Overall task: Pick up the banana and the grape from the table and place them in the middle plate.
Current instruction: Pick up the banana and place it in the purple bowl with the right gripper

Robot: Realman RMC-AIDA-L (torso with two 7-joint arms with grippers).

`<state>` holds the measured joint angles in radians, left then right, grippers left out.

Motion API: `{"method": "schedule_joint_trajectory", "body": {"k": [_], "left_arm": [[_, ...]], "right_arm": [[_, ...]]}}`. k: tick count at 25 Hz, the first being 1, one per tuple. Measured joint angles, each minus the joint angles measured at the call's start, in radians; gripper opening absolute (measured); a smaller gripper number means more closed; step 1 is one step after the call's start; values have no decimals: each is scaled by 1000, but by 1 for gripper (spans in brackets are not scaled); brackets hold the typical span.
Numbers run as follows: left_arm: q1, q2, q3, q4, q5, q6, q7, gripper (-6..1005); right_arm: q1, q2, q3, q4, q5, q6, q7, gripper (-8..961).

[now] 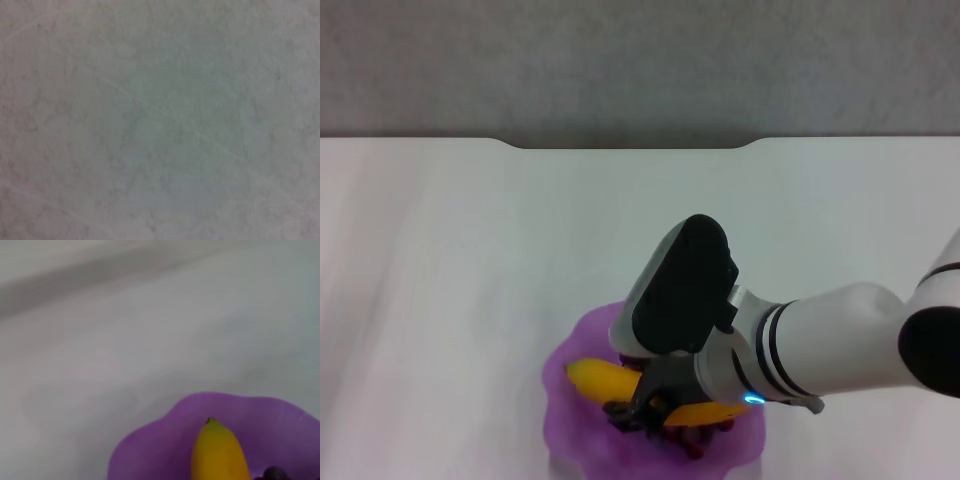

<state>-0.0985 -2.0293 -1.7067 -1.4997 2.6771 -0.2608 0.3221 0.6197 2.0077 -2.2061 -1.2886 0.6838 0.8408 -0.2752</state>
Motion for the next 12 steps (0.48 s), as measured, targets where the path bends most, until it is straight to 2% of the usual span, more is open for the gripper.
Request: {"method": "schedule_joint_trajectory", "body": {"k": [4, 12], "left_arm": [[1, 0, -1, -1, 0, 0, 0, 831], [5, 0, -3, -1, -3, 0, 0, 831]], "right_arm": [[-3, -2, 4, -14, -1, 4, 0, 656], [-45, -4, 54, -93, -46, 22, -2, 665]]}}
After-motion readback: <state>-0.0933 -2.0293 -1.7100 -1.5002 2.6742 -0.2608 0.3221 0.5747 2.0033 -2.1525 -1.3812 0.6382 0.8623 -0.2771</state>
